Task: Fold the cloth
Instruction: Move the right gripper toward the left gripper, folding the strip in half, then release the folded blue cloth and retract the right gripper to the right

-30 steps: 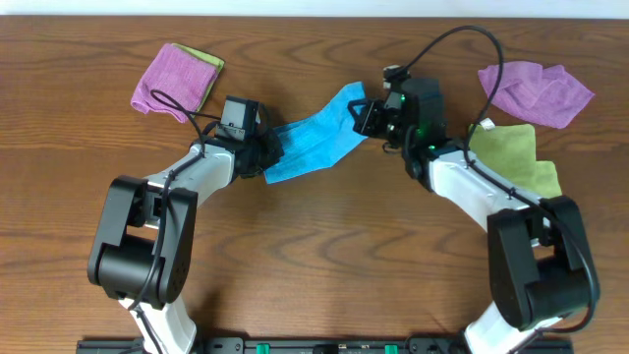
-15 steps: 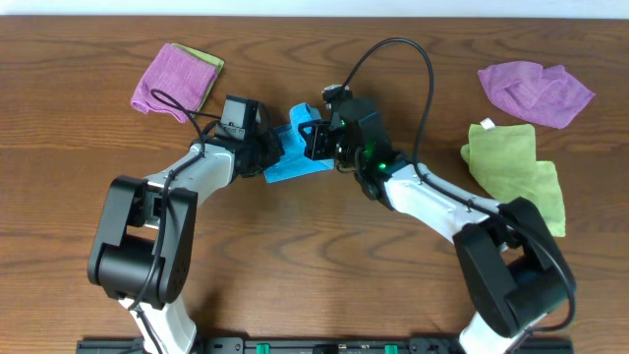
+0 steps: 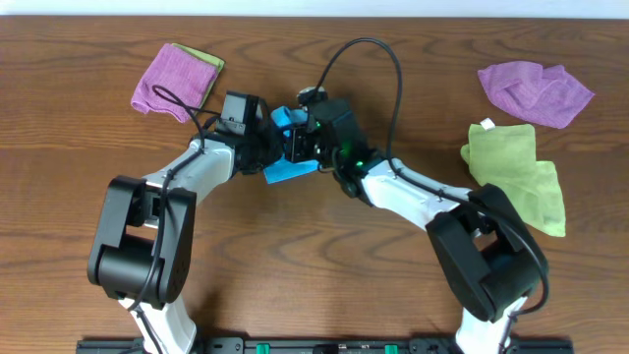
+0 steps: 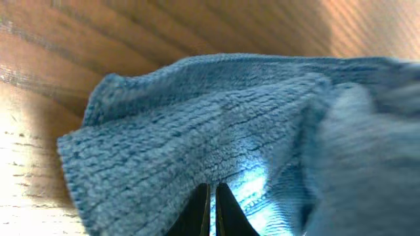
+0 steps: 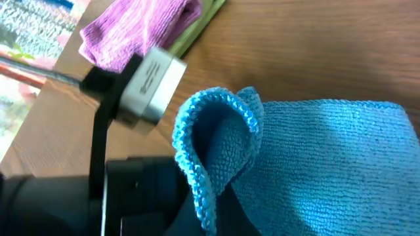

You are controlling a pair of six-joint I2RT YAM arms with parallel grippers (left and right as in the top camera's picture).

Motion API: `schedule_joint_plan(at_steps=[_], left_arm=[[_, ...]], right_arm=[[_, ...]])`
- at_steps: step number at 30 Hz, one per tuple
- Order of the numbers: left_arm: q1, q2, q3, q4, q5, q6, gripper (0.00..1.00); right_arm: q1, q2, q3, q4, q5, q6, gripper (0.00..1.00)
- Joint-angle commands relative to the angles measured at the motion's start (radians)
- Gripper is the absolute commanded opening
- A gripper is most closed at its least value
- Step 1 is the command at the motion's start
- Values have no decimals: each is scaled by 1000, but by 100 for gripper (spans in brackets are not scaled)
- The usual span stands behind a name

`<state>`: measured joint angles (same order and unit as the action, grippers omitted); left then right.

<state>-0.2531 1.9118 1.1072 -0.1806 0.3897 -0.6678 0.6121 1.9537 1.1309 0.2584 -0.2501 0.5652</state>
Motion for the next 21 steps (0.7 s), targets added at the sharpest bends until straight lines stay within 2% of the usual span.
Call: schedule_joint_plan(at_steps=[1,8,15,17,20,21], left_arm=[[24,16,60,-49,4,60,6],[68,16,164,-237,3,146,6],[125,-3,207,-288,-2,153,6],[146,-21,209,-287,-11,163,6],[178,-45,212,-287,-31,167,6],[186,-51,212,-287,-31,167,6]], right_arm=[[10,22,19,-2,9,-26,1],[11,24,19,-15,18,-58,1],[12,24,19,-15,26,-69,2],[17,24,19,-15,25,-69,10],[34,24,19,-5,21,-69,35],[41,24,20,6,8,-69,37]])
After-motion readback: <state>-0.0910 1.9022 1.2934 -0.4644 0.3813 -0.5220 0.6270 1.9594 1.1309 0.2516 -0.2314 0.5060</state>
